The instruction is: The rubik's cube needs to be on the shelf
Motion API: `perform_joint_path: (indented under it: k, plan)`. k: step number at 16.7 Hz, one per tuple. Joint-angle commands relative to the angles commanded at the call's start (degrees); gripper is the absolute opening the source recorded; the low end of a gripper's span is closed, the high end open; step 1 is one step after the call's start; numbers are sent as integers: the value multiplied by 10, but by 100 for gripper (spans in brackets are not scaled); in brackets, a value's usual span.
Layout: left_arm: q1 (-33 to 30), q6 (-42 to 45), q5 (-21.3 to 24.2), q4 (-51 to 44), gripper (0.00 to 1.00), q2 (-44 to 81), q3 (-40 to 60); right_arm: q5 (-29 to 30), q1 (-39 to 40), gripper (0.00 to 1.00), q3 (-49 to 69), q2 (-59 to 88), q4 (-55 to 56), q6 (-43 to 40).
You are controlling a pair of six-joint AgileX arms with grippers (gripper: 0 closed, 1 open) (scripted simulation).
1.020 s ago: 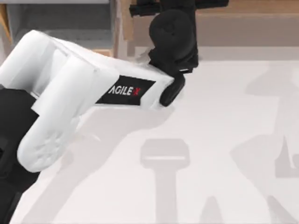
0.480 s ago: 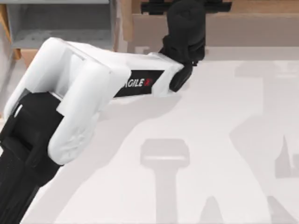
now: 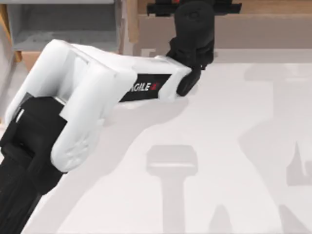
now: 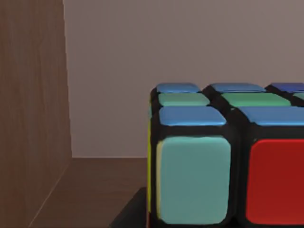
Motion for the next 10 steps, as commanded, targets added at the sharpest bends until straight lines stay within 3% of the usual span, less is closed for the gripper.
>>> perform_joint_path:
  k: [9, 10]
  plan:
    - [0, 0, 0, 0, 98, 0, 0, 0, 0, 100, 0, 0, 0, 0]
    - [0, 0, 0, 0, 100, 0, 0, 0, 0, 100, 0, 0, 0, 0]
